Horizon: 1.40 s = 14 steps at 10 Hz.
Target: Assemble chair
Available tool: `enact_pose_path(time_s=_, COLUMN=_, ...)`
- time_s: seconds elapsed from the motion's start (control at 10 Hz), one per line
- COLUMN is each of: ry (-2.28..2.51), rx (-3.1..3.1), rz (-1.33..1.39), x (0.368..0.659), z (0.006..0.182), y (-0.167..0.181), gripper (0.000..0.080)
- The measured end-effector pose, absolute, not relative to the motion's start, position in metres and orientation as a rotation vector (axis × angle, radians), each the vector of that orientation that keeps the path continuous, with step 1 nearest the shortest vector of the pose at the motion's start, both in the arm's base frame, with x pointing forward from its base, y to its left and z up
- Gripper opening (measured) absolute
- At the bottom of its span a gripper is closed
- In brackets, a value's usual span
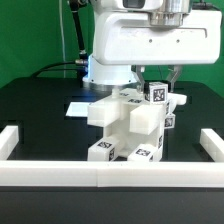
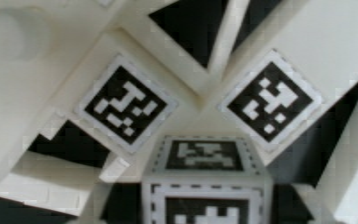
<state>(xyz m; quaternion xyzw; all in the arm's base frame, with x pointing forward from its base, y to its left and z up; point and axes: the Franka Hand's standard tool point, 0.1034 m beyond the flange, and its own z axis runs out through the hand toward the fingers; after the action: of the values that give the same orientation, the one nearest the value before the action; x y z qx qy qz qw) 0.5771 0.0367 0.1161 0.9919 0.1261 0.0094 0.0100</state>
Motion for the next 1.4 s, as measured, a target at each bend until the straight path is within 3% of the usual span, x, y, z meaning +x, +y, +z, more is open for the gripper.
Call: enact_pose_path(time_s=1.4, ry=-1.008, rx=2.97, rz=0.038, x=0.5769, z=0.1159, y=0.0383, gripper=0.0287)
